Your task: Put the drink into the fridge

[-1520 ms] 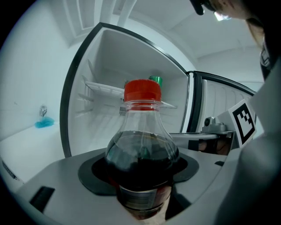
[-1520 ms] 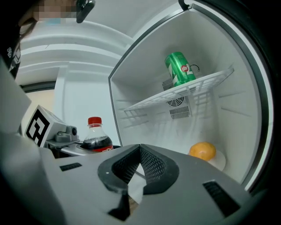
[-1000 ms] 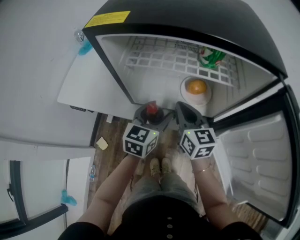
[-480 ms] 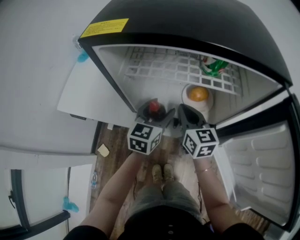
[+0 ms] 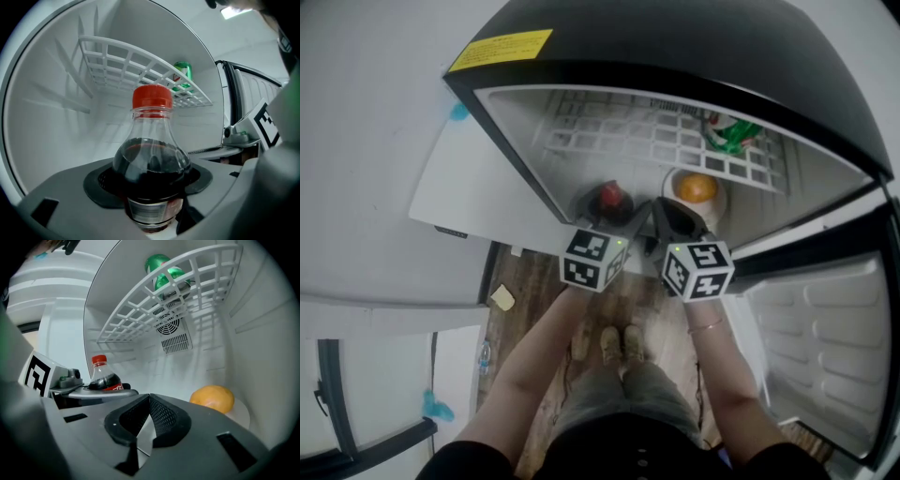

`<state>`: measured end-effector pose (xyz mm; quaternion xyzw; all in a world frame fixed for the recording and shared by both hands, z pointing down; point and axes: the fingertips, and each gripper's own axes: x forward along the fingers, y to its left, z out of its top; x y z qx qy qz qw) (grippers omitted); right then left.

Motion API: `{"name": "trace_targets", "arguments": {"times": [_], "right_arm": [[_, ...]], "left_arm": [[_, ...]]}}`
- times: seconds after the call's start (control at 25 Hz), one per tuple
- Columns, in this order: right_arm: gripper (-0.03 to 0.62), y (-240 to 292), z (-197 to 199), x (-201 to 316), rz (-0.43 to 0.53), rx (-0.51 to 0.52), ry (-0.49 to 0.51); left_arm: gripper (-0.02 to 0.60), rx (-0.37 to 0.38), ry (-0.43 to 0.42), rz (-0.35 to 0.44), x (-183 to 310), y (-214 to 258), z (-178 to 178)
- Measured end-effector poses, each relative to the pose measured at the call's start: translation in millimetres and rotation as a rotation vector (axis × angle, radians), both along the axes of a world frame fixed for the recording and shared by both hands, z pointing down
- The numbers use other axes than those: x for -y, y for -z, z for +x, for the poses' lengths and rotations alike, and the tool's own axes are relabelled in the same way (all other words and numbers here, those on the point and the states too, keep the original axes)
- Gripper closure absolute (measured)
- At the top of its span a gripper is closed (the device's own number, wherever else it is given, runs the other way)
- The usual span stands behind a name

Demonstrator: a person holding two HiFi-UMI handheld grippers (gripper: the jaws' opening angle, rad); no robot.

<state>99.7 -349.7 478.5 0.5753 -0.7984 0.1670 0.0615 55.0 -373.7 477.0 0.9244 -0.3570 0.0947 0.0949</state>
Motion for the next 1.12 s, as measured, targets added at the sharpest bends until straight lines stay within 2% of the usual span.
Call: {"name": "trace_targets", "arguments": {"times": [0.12, 0.68, 1.12], "right_arm": [[0.586, -3.1, 0.5, 3.9, -0.006, -0.001, -0.005], [0.585, -6.7, -2.8, 24.5, -0.019, -0.017, 0.008], [0.585, -13.2, -2.2, 30.1, -0.032, -0.016, 0.0]], "left_arm": [[0.258, 0.004, 0.02, 0.023, 12.5, -1.7, 2.6], [0.258, 0.0, 0.066, 0.021, 46.1, -9.8, 5.1], [0.258, 0.008, 0.051, 0.043, 63.1, -12.4, 11.5]]}}
